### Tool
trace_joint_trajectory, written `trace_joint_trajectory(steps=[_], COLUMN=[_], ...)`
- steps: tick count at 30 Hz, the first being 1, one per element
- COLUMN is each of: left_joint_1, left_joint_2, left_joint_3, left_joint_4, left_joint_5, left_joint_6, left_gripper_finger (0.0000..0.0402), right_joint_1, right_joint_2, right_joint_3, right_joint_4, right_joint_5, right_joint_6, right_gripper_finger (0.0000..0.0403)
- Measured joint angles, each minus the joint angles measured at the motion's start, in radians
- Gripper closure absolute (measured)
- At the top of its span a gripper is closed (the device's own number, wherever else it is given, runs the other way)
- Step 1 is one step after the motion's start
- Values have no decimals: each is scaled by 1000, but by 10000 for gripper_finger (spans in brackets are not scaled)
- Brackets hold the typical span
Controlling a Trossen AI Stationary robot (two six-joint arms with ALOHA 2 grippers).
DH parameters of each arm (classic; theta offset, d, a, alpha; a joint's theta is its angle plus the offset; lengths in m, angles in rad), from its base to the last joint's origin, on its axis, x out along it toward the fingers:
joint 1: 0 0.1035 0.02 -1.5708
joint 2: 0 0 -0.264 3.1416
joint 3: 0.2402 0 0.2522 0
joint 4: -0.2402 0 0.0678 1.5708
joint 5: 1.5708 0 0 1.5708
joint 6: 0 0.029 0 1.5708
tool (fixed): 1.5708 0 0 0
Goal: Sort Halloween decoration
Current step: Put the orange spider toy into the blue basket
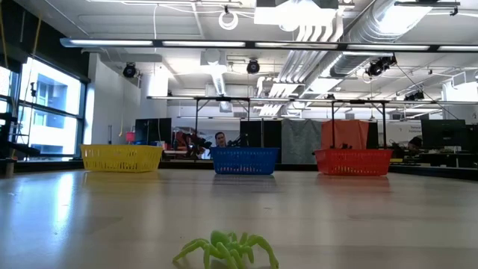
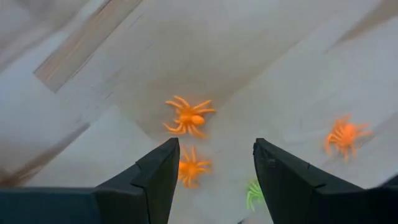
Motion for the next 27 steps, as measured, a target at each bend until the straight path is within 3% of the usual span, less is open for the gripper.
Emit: trace_joint_trajectory(steps=[19,27], left_joint_1=[-3,-5], left_joint_2=[100,110], left_joint_3=[-44,-45], left_joint_4=[37,29], left_joint_5=[-24,-41], left_joint_6=[16,65], left_gripper_finger=[210,237], right_joint_1=[0,0], right_joint_2=[0,0], right_joint_3=[0,0], right_joint_4=[0,0], right_joint_5=[0,0], right_joint_6=[0,0], right_gripper_finger=[243,243])
